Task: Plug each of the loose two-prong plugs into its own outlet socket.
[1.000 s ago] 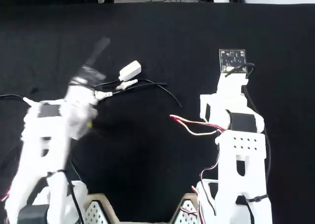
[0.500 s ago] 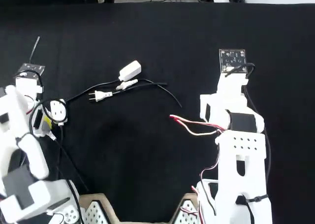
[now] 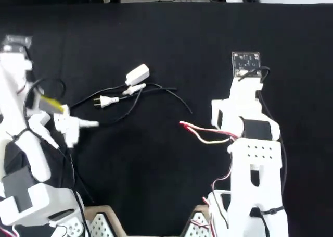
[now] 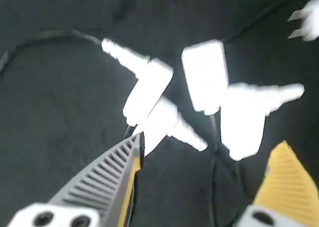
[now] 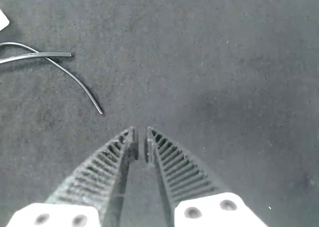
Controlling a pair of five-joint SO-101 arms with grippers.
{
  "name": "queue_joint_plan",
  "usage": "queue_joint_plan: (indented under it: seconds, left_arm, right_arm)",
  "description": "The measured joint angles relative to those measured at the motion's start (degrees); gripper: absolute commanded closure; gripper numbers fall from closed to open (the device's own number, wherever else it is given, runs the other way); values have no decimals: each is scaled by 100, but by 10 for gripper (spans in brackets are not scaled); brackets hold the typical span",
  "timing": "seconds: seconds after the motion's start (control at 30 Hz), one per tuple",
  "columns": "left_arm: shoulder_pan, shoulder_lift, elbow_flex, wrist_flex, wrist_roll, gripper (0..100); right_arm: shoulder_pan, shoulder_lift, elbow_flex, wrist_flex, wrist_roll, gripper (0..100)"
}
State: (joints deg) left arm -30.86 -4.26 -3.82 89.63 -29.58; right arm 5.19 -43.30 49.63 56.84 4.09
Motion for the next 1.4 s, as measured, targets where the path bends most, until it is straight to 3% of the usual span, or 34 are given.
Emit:
queue_joint_plan:
  seconds: [0.17,0.37,0.47,0.73,1.03,1.23,1.4]
  left_arm:
    - [1257,448,-1002,167,554,615]
    - [2848,1978,-1468,-1213,651,615]
    - [3323,2919,-2040,-1495,466,629]
    - [3235,5336,-4765,-1125,-105,688]
    - [3253,7411,-7640,-668,-88,727]
    - [3253,7947,-8352,-642,255,821]
    - [3253,7974,-8431,-220,105,972]
  right_arm:
    - [0,0,0,0,0,973]
    - [0,0,0,0,0,973]
    - [9,0,18,0,0,973]
    - [0,0,18,0,0,973]
    - [0,0,18,-18,0,973]
    - [0,0,18,-18,0,973]
    - [0,0,18,-18,0,973]
